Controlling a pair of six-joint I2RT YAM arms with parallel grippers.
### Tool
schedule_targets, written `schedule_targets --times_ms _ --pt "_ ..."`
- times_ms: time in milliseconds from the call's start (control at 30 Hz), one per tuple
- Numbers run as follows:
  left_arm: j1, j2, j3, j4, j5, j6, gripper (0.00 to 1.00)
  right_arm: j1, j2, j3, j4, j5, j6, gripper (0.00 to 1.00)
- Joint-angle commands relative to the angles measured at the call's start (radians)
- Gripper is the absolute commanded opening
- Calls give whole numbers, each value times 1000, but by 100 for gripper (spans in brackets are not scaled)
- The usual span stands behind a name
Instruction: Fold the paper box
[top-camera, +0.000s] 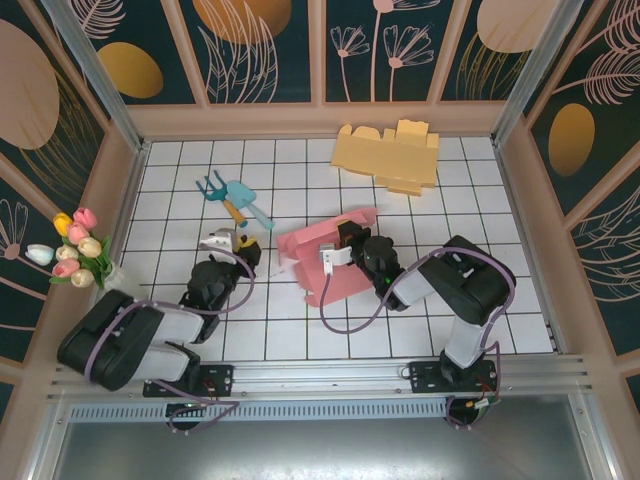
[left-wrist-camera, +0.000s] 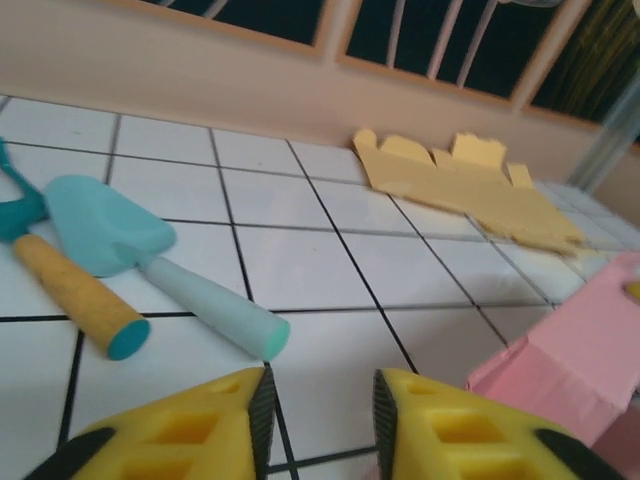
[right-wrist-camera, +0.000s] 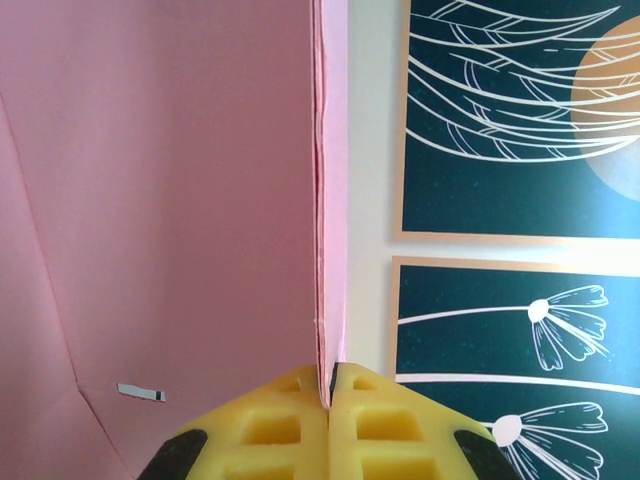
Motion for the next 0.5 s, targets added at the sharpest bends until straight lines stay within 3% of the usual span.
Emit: schedule_targets --times_ms 0,200,300,467 --pt "10 152 -7 255 223 73 52 -14 2 -24 -114 -7 6 0" --pt "99 434 24 557 379 48 56 -18 -6 -29 -130 -19 5 0" --pt "123 501 75 556 476 42 54 -28 -11 -29 -141 -29 6 0" --pt "128 504 119 520 515 55 54 -35 -15 -28 -157 -39 5 0"
